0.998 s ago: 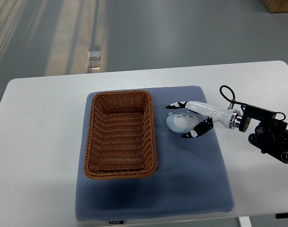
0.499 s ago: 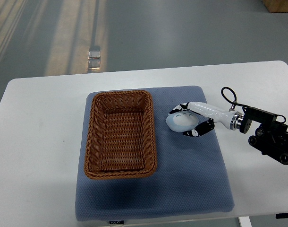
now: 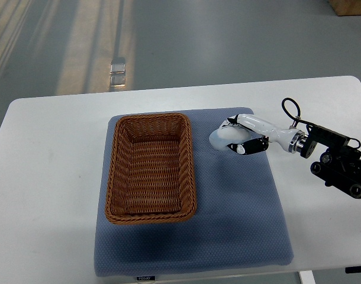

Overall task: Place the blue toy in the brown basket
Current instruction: 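Lift the plush toy with the right hand over the basket, then lower the toy into the basket and open the right hand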

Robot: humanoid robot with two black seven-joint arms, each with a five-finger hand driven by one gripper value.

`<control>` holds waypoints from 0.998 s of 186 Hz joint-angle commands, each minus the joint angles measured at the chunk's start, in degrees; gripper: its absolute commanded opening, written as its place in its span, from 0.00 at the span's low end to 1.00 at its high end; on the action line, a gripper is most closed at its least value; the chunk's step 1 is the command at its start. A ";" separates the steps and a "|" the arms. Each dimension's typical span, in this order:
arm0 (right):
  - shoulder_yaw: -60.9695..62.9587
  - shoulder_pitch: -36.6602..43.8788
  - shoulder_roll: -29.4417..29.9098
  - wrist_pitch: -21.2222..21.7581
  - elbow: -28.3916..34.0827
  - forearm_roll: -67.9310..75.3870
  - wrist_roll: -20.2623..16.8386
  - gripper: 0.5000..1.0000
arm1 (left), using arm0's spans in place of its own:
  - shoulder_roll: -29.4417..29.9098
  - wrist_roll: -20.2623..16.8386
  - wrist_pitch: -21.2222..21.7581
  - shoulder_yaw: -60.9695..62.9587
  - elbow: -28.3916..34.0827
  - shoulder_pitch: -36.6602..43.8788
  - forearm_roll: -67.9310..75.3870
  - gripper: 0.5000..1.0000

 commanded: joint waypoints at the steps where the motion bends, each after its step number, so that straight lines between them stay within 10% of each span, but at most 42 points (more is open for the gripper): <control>1: 0.74 1.72 -0.05 -0.02 0.55 2.22 -0.03 0.00 | 0.00 0.06 0.00 0.00 0.00 -0.08 0.01 1.00; 102: -0.58 9.72 9.18 4.46 0.55 1.61 -0.11 0.02 | 0.00 -0.03 0.00 0.00 0.00 -0.43 0.01 1.00; 186: -8.49 10.68 14.71 5.25 -0.42 0.82 -0.11 0.40 | 0.00 -0.03 0.00 0.00 -0.09 -0.52 0.01 1.00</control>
